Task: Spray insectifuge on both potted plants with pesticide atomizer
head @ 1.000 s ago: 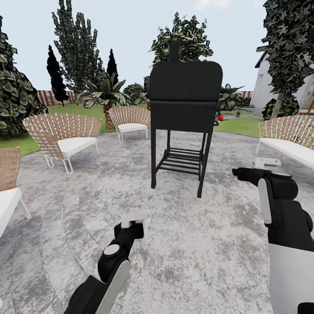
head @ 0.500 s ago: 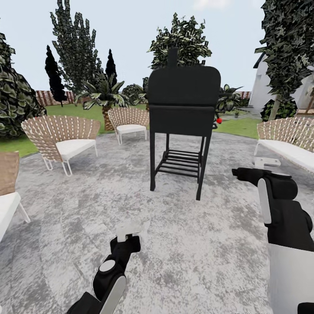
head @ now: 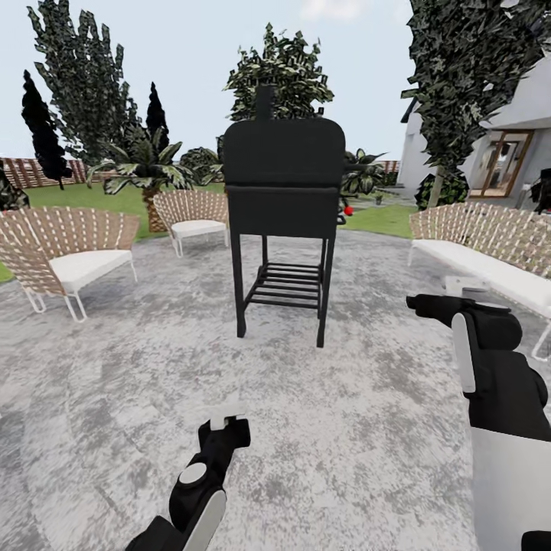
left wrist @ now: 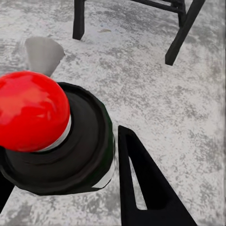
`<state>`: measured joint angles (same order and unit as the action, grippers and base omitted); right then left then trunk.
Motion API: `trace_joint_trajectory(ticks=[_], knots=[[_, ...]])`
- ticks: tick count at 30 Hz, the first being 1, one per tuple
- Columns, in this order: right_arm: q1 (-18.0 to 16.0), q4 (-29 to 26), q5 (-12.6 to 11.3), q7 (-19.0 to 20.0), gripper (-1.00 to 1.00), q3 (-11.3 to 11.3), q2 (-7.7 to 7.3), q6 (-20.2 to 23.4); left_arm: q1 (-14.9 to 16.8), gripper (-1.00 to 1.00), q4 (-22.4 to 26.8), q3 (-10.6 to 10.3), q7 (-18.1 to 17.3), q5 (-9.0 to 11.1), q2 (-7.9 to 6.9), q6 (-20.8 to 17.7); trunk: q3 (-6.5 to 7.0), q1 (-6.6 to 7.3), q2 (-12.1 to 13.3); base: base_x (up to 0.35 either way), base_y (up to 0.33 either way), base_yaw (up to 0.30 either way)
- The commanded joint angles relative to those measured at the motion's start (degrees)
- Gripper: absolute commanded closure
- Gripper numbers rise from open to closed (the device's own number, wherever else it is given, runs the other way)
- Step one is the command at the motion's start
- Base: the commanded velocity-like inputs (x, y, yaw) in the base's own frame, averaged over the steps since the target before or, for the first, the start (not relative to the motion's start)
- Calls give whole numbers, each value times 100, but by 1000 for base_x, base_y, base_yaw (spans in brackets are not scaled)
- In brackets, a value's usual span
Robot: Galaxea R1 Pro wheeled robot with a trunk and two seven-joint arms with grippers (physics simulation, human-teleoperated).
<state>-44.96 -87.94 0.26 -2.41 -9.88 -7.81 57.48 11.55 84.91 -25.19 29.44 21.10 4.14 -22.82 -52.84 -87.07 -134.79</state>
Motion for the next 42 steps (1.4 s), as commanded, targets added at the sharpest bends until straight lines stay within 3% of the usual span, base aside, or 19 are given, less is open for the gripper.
trace_joint_trajectory(ticks=[1, 12, 29, 36, 42], knots=[[-4, -4, 0, -16, -100, 3, -2, 26, 5, 100, -10, -12, 46, 41, -1, -9, -6, 1, -3, 83, -25, -278], [-4, 4, -1, -9, -100, 4, -5, 26, 5, 100, -358, -18, 36, -3, 37, 23, -49, 1, -3, 270, -141, -222], [-2, -161, 25, -2, -100, 13, -42, -46, 5, 100, -433, -21, 36, -18, 40, 30, -61, 1, -3, 302, -167, -19], [575, -345, 8, 1501, -100, -52, -98, -67, 5, 100, -458, -89, 23, 27, 58, 5, -61, 1, -3, 303, -175, -1], [849, -361, -12, 1829, -100, -31, -107, -85, 5, 100, -592, -345, 34, 40, 55, -8, -61, 1, -3, 303, -186, 0]])
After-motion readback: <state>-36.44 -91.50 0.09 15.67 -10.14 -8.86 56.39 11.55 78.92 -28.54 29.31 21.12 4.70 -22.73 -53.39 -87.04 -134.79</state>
